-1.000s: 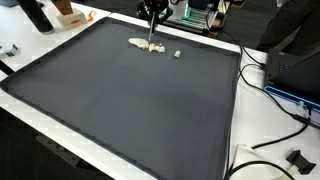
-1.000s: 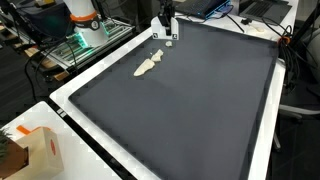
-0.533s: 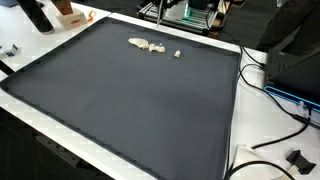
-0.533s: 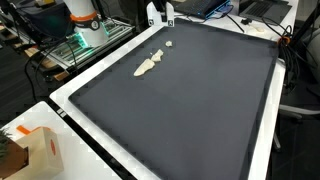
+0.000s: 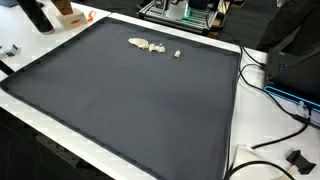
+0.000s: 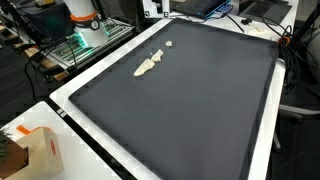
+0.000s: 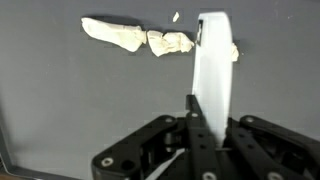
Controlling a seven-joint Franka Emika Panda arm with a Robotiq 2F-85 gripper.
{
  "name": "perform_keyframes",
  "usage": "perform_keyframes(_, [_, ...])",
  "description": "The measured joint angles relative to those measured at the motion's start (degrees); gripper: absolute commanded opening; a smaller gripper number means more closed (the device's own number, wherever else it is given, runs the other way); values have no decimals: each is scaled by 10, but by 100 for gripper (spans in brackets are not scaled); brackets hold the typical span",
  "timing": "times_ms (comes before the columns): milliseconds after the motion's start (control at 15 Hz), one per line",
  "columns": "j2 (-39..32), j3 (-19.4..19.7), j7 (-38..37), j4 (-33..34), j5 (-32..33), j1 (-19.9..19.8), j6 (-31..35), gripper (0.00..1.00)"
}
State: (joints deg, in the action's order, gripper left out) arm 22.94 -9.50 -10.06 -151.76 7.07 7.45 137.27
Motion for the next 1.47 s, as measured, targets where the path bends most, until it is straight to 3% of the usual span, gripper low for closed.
perform_keyframes(400, [36, -1, 4, -19, -16, 9, -3, 1])
perform_keyframes(733, [53, 33, 75, -49, -85, 27, 40, 1])
perform_keyframes(1067, [46, 102, 197, -57, -175, 62, 117, 1])
perform_keyframes(1467, [16, 235, 393, -57, -353, 146, 159, 1])
